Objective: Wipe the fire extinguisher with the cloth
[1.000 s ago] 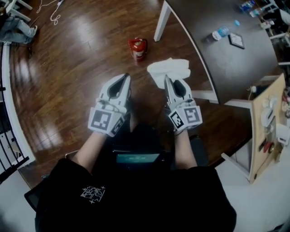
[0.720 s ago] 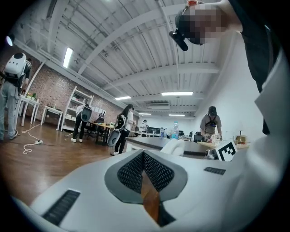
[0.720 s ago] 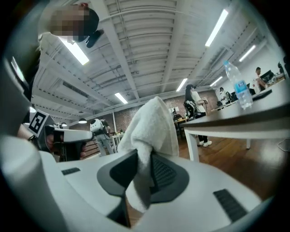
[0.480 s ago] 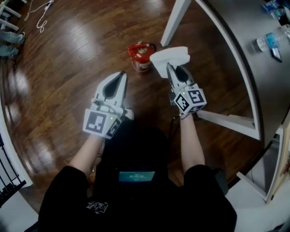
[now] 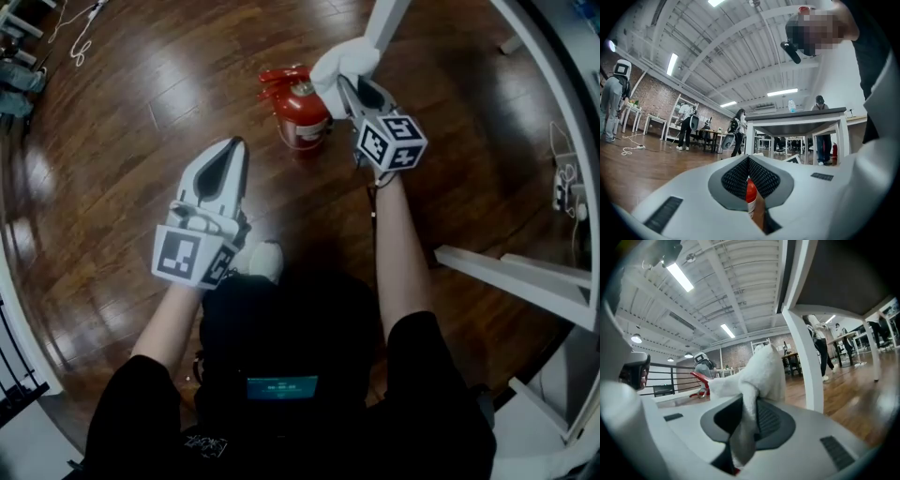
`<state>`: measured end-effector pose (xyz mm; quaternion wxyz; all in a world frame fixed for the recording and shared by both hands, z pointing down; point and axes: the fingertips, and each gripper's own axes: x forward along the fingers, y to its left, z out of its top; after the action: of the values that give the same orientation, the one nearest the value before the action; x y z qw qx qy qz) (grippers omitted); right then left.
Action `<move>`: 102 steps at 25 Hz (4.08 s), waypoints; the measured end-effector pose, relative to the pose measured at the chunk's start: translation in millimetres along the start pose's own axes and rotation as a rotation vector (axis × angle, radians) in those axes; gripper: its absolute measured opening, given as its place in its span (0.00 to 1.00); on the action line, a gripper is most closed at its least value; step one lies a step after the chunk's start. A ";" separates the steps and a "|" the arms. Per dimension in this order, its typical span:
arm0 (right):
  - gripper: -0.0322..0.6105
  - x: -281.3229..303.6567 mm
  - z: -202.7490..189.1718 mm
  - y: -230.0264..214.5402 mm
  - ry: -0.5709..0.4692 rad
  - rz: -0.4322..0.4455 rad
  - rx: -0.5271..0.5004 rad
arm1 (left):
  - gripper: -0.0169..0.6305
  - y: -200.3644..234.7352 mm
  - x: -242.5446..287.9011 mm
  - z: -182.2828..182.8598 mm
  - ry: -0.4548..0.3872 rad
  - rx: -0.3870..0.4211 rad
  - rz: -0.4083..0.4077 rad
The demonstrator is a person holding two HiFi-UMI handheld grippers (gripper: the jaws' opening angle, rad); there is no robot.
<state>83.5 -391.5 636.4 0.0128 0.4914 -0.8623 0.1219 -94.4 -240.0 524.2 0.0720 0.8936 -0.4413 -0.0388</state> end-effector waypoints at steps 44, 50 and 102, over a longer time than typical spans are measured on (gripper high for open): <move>0.18 -31.6 -152.4 13.4 0.023 0.034 0.238 | 0.03 -11.1 -23.6 -4.6 -0.049 -0.013 0.073; 0.18 -29.9 -196.1 0.1 0.142 -0.001 0.239 | 0.03 -19.1 -28.7 -4.8 -0.053 -0.005 0.058; 0.18 -7.1 -48.6 134.1 -0.108 0.218 0.882 | 0.03 -1.5 -59.7 4.6 -0.122 -0.043 0.133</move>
<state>-31.6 -309.3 656.0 -0.2553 0.3620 -0.7742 0.4521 -130.1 -192.1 519.9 0.0666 0.8565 -0.5023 -0.0978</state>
